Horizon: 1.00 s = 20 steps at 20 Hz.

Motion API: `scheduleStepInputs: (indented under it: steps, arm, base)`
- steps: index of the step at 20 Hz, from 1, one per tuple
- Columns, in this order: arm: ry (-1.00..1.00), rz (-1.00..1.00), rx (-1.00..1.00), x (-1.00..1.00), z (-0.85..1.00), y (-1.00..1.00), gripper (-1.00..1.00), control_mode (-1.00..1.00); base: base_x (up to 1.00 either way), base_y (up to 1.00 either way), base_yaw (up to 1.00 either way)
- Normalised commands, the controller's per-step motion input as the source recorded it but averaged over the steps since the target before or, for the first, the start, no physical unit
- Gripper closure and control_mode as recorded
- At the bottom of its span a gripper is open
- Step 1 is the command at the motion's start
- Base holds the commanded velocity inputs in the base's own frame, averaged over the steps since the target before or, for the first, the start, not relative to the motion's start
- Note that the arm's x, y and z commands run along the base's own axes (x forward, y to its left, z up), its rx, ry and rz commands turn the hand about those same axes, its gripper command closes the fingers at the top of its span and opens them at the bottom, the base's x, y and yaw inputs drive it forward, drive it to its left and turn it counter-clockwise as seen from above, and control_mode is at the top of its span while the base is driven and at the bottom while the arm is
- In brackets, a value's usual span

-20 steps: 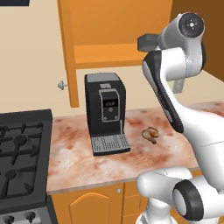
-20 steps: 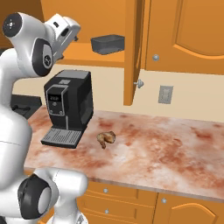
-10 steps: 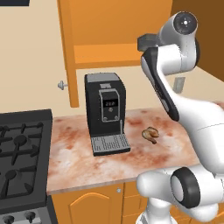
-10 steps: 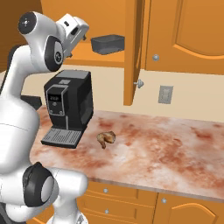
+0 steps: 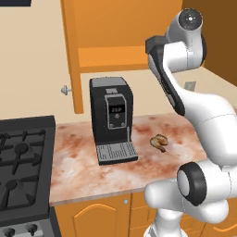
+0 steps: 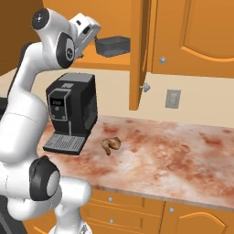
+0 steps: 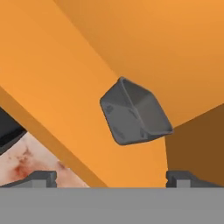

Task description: Retrieve the tupperware from the cabinet, then place the raw meat into the tupperware to avoid contamination.

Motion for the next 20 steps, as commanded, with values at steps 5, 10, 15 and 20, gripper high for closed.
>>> scheduleStepInputs:
  steps: [5,10,15,20]
  arm:
    - [0.03,-0.02,0.01,0.29,-0.03,-0.07,-1.00,-1.00]
    - [0.03,-0.02,0.01,0.26,-0.05,-0.02,-1.00,-1.00]
    - [0.02,-0.02,0.00,0.27,-0.07,0.00,-1.00,-1.00]
    - [0.02,-0.02,0.00,0.33,-0.04,-0.02,-1.00,-1.00]
  base:
    - [0.00,0.00,0.00]
    - [0.00,0.00,0.00]
    - [0.00,0.00,0.00]
    - [0.00,0.00,0.00]
